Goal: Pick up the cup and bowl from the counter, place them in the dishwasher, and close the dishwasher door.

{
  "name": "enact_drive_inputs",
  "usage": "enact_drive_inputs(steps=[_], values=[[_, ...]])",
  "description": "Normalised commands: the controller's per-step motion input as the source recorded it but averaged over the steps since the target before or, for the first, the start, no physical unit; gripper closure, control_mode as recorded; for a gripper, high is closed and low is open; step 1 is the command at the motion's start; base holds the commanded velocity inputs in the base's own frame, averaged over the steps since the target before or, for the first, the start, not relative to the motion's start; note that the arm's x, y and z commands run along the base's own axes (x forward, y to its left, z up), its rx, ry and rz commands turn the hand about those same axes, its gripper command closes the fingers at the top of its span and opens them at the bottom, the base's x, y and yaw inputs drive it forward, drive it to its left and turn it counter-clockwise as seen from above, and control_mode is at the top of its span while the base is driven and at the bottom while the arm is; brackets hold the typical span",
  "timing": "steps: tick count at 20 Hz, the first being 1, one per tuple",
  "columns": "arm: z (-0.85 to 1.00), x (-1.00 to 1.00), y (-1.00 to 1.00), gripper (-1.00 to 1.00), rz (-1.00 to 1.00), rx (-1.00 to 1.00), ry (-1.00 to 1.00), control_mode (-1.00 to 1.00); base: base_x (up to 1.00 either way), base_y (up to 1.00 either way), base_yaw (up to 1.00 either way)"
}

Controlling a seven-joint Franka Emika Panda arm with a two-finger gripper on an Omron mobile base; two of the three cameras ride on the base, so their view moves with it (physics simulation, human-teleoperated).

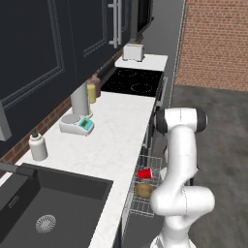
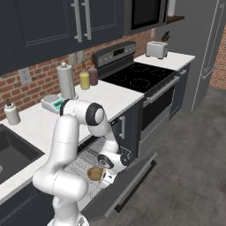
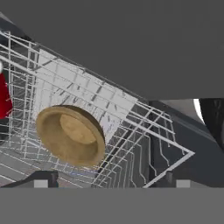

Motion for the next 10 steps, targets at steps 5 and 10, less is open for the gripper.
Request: enact_drive_inputs(steps=[5, 10], values=[[1.0, -0.31, -0.83, -1.0, 0.0, 0.26, -0.03, -1.0, 0.0, 0.0, 0.0], [0.98, -0.11, -1.0, -1.0, -0.01, 0.23, 0.0, -1.0, 0.0, 0.0, 0.0]])
